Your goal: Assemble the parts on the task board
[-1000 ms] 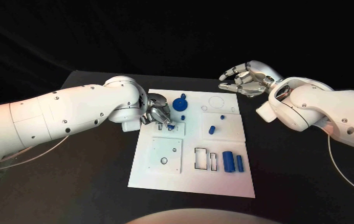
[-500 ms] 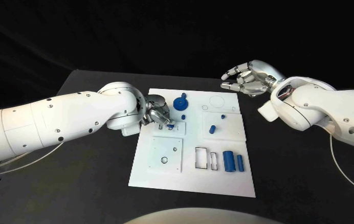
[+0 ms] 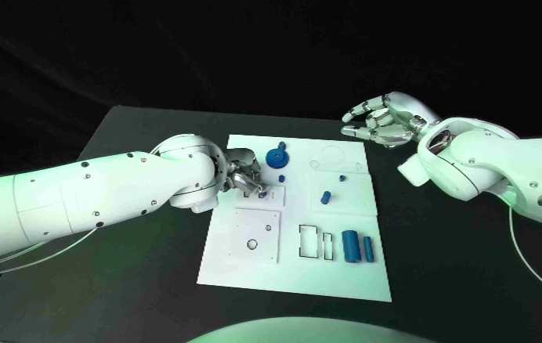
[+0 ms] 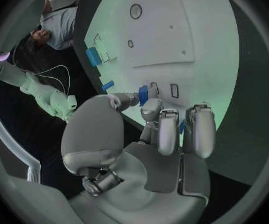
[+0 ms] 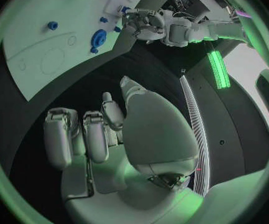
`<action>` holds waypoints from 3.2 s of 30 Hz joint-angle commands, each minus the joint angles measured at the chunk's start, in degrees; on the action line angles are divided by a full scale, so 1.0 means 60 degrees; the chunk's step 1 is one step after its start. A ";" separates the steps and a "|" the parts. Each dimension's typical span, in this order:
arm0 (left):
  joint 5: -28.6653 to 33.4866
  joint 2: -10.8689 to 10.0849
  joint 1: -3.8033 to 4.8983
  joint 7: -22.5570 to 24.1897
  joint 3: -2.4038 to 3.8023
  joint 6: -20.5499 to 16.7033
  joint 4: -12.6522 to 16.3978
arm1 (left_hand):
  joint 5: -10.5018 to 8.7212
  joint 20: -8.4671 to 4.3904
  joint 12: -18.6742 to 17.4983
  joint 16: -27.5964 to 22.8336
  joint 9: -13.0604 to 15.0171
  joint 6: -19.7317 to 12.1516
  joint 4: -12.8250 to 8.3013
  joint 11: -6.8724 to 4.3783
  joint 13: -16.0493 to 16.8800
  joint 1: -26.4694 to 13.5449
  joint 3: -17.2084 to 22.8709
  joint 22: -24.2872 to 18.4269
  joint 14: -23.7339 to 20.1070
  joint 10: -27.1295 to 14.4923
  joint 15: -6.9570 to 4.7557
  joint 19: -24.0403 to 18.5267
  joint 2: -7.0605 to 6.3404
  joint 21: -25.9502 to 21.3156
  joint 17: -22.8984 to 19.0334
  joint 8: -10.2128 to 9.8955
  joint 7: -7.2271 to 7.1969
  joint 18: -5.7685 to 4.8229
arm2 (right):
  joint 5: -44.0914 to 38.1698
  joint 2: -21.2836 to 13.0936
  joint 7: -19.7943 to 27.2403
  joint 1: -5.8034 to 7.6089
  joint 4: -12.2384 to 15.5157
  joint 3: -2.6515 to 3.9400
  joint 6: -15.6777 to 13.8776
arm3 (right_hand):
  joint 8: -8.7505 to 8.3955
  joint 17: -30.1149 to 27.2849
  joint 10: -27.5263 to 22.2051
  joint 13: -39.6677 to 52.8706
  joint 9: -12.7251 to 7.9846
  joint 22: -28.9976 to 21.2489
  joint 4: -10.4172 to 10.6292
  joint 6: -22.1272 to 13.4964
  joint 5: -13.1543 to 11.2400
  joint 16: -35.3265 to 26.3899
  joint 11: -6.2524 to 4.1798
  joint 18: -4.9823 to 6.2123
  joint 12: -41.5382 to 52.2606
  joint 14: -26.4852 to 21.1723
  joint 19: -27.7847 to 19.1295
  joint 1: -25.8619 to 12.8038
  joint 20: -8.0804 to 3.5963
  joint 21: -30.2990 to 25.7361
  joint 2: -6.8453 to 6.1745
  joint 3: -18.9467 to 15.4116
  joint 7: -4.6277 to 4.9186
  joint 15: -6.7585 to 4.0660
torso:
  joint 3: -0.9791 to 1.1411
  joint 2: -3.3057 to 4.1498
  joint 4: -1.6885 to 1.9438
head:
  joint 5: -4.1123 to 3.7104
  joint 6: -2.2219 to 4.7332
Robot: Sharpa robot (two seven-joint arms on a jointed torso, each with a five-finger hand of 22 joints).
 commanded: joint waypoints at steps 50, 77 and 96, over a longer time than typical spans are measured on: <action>-0.0740 0.0234 -0.0020 -0.0103 -0.0004 0.0697 -0.0265 | 0.0458 -0.0079 0.0357 0.0141 0.0763 0.0246 -0.1999 -0.0078 0.0311 -0.0364 0.1929 0.0715 0.0889 0.0313 -0.0139 0.0162 0.0049 0.0100 0.2051 0.0246 -0.0149 -0.0174 | -0.0194 -0.0054 -0.0044 -0.0050 0.0067 -0.0003 0.0239 | 0.0047 0.1352 -0.0085 -0.0014 0.0008 0.1711 0.0075 0.0059 0.0042 -0.0076 -0.0013 0.0111 -0.0041 0.0700 0.0228 -0.0067 -0.0008 -0.0086 0.0077 -0.0038 -0.0021 -0.0057 | 0.0003 0.0011 0.0001 | 0.0020 -0.0119; -0.0938 0.0358 -0.0081 -0.0119 -0.0015 0.0994 -0.0381 | 0.0432 -0.0103 0.0440 0.0175 0.0831 0.0318 -0.1964 -0.0126 0.0367 -0.0477 0.1840 0.0714 0.0902 0.0381 -0.0177 0.0162 0.0115 0.0095 0.2097 0.0379 -0.0211 -0.0174 | -0.0209 -0.0080 -0.0054 -0.0059 0.0099 -0.0003 0.0290 | 0.0058 0.1337 -0.0086 -0.0018 0.0009 0.1705 0.0086 0.0069 0.0045 -0.0084 -0.0015 0.0113 -0.0044 0.0695 0.0223 -0.0088 -0.0009 -0.0097 0.0091 -0.0049 -0.0024 -0.0058 | 0.0010 0.0008 -0.0015 | -0.0001 -0.0137; -0.0319 -0.0217 -0.0090 -0.0050 0.0102 -0.0510 0.0186 | 0.0445 -0.0122 0.0481 0.0184 0.0852 0.0341 -0.2011 -0.0161 0.0401 -0.0446 0.1880 0.0739 0.0905 0.0417 -0.0207 0.0180 0.0175 0.0104 0.2108 0.0431 -0.0246 -0.0178 | -0.0212 -0.0134 -0.0045 -0.0062 0.0112 -0.0003 0.0262 | 0.0067 0.1333 -0.0079 -0.0011 0.0010 0.1700 0.0089 0.0080 0.0046 -0.0087 -0.0017 0.0115 -0.0038 0.0694 0.0218 -0.0100 -0.0010 -0.0107 0.0099 -0.0056 -0.0027 -0.0060 | 0.0011 0.0008 -0.0001 | -0.0017 -0.0130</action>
